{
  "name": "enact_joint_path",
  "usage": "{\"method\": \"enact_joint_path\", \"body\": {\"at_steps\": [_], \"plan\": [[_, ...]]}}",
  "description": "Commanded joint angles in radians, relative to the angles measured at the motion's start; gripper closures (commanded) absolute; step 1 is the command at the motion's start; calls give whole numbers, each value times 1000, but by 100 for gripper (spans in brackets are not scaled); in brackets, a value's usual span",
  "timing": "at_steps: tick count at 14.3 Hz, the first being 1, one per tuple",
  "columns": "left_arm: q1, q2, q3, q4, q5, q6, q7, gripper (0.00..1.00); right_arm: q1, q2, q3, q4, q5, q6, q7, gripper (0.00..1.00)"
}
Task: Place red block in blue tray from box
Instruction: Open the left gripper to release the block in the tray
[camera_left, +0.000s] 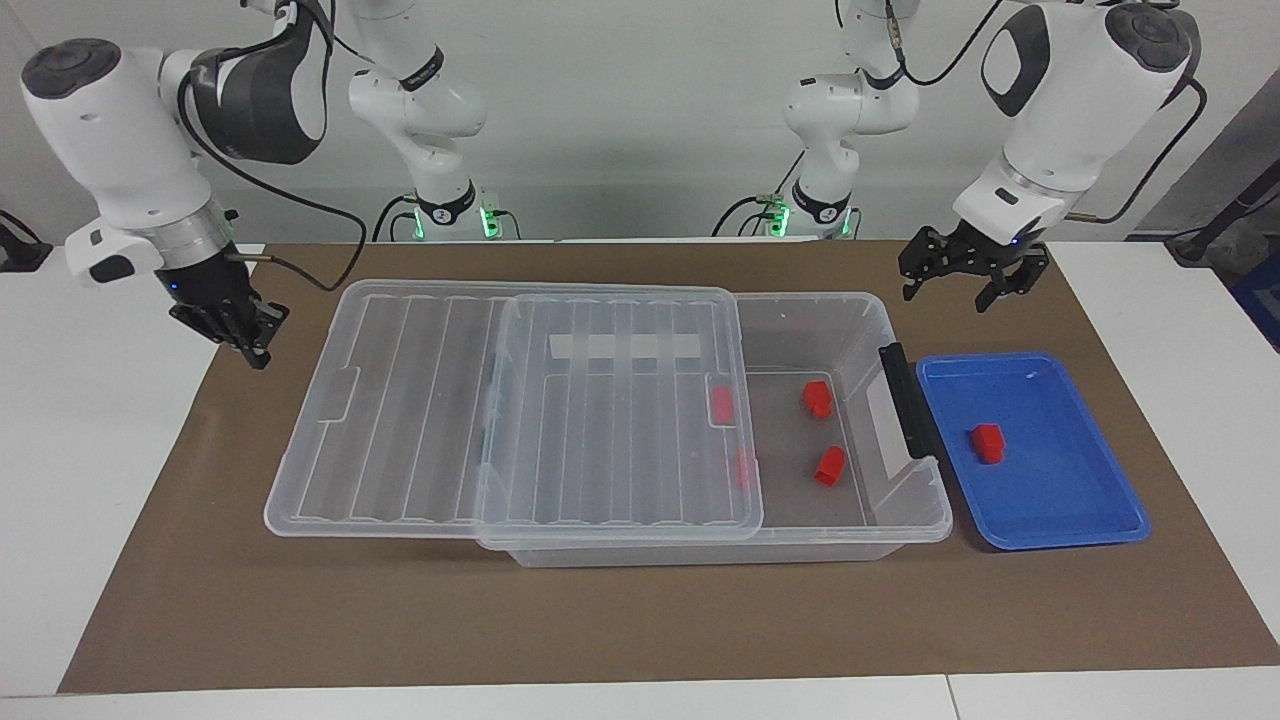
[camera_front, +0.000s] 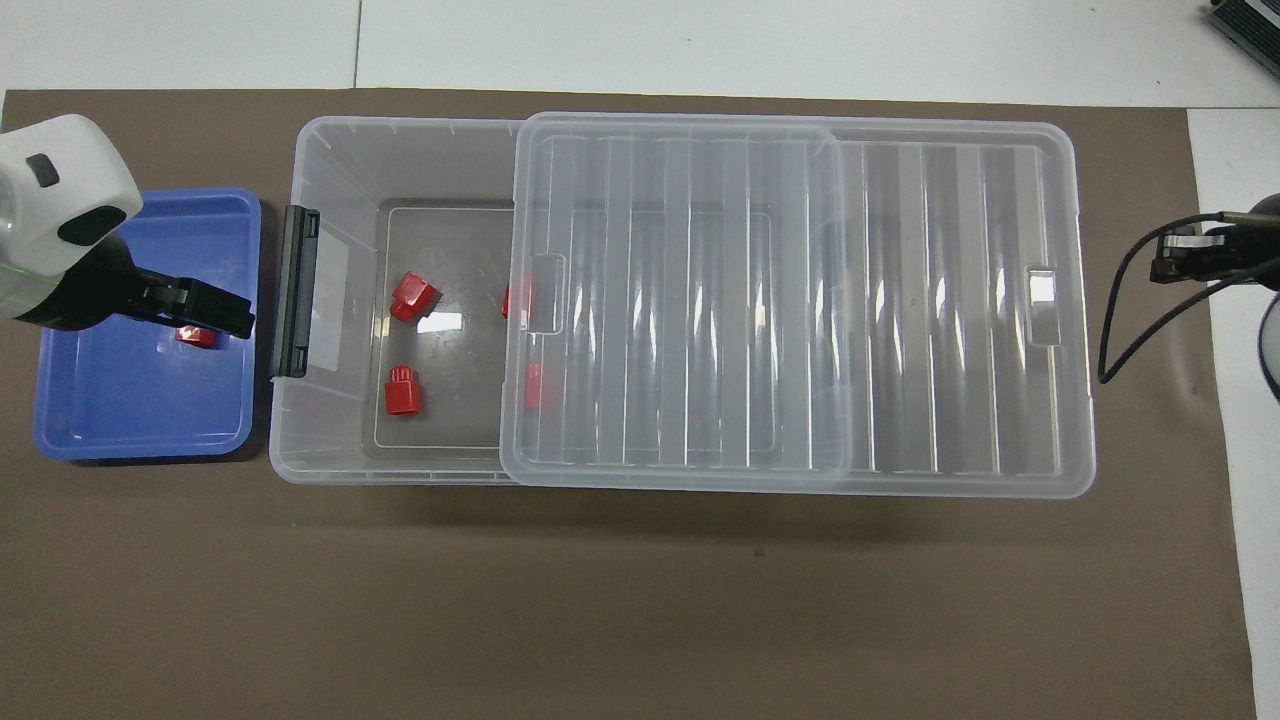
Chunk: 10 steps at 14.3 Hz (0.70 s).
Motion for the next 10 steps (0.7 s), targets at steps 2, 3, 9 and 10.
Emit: {"method": "enact_joint_path", "body": {"at_steps": [2, 3, 9, 10], "plan": [[-11, -31, 13, -8, -3, -14, -6, 0, -19, 43, 10, -20, 9, 71, -21, 100], [-6, -31, 16, -2, -3, -15, -5, 0, -19, 52, 10, -23, 9, 86, -21, 100], [8, -52, 29, 3, -3, -28, -2, 0, -20, 89, 10, -31, 9, 132, -39, 100], [8, -52, 35, 3, -3, -32, -2, 0, -20, 92, 10, -42, 9, 146, -50, 100]]}}
